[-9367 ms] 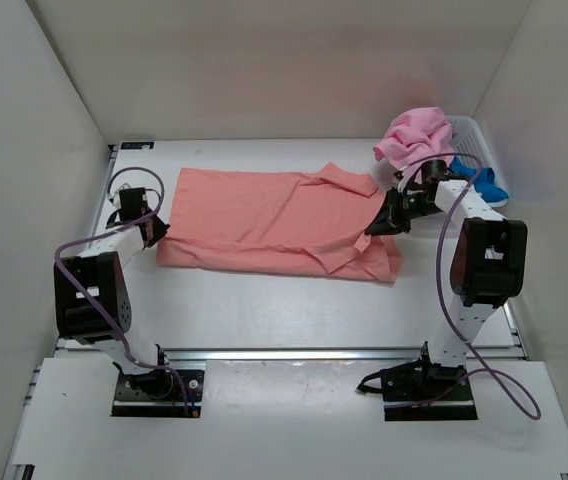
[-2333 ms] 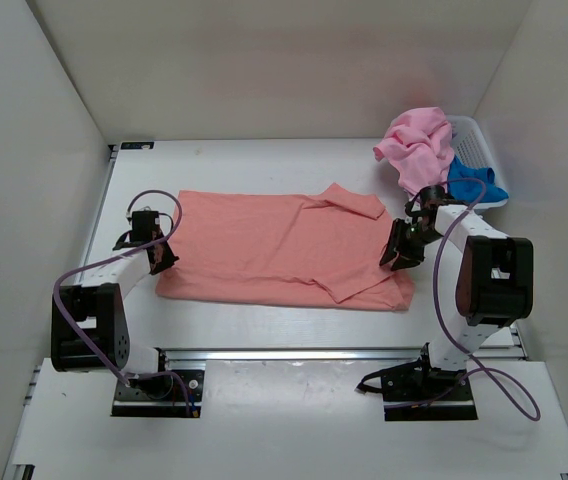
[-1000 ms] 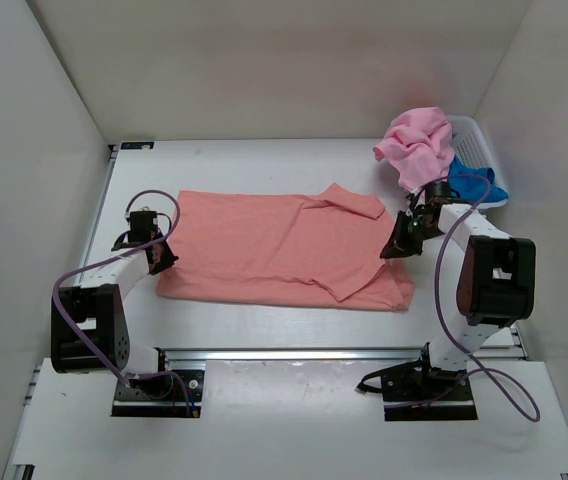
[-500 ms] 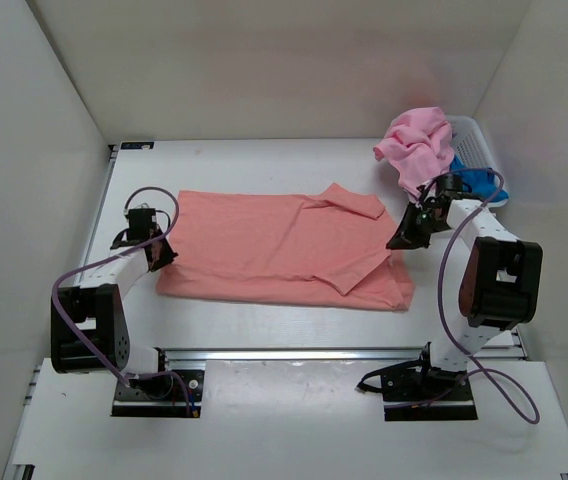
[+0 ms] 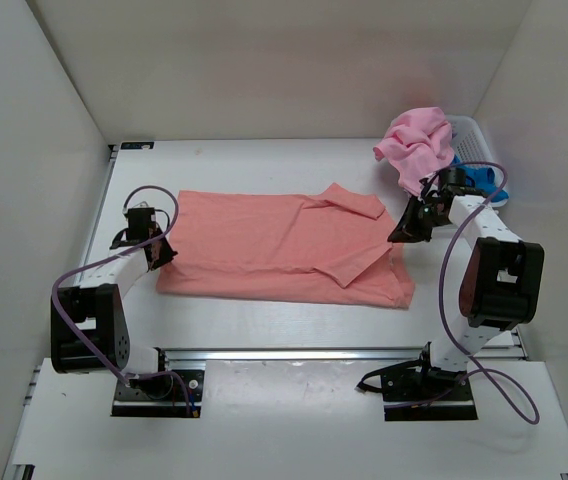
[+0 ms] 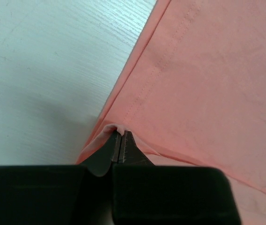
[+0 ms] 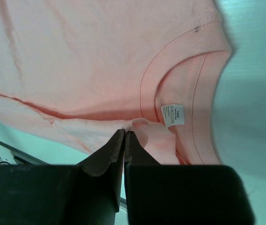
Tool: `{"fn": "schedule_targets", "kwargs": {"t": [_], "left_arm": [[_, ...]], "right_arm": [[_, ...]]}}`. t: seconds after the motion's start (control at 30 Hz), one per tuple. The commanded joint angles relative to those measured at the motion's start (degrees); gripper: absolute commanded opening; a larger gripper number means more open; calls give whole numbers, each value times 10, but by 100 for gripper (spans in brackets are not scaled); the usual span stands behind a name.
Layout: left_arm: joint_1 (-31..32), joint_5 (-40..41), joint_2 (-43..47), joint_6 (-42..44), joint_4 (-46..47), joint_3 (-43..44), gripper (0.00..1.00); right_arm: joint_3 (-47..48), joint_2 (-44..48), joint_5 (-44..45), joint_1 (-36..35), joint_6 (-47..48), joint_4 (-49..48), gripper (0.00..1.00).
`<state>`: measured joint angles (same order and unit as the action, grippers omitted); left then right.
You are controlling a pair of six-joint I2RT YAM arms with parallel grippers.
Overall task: Fold and stack the t-shirts
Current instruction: Fold the flattened tshirt in 1/3 of the way
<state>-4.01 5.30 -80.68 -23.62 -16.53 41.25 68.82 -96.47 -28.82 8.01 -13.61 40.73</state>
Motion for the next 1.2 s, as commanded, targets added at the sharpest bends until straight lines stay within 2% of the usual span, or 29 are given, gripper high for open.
{"fn": "schedule_targets", "kwargs": {"t": [0.0,0.13,0.17,0.23,0.27,0.3,0.33,0.37,0.4,0.47,0.57,0.83,0.97,1.17], "left_arm": [[-4,-5,2,-2,19,17,0],[-5,-18,1,-3,33,20,1],[-6,-19,1,-2,39,16,6],[-8,-26,-2,1,50,23,17],[-8,-34,-3,2,48,28,21],[-8,-31,-4,-5,58,32,23],[-10,-37,-11,-5,62,36,31],[-10,-36,-15,-8,65,44,45],[-13,-42,-20,-14,66,52,55],[-13,-40,-40,-20,72,69,61],[-13,-38,-76,-36,79,112,61],[-11,-13,-256,-74,43,316,53],[-3,2,-327,-100,34,397,56],[14,21,-424,-68,-24,515,63]], "right_arm": [[21,17,3,2,-2,-8,0],[23,20,10,3,-2,-7,1],[19,20,18,3,-5,-3,3],[25,27,34,2,-6,-1,16],[27,27,40,-2,-8,-5,19],[32,30,43,2,-6,-2,26],[35,24,44,2,-5,-5,31],[42,25,46,2,-9,-8,33],[47,29,49,3,-12,-16,39],[56,25,39,1,-20,-29,45],[79,1,38,-5,-26,-45,46],[136,-45,53,-42,-28,-36,46],[146,-60,55,-62,-31,-33,46],[157,-73,68,-66,-28,-19,46]]}}
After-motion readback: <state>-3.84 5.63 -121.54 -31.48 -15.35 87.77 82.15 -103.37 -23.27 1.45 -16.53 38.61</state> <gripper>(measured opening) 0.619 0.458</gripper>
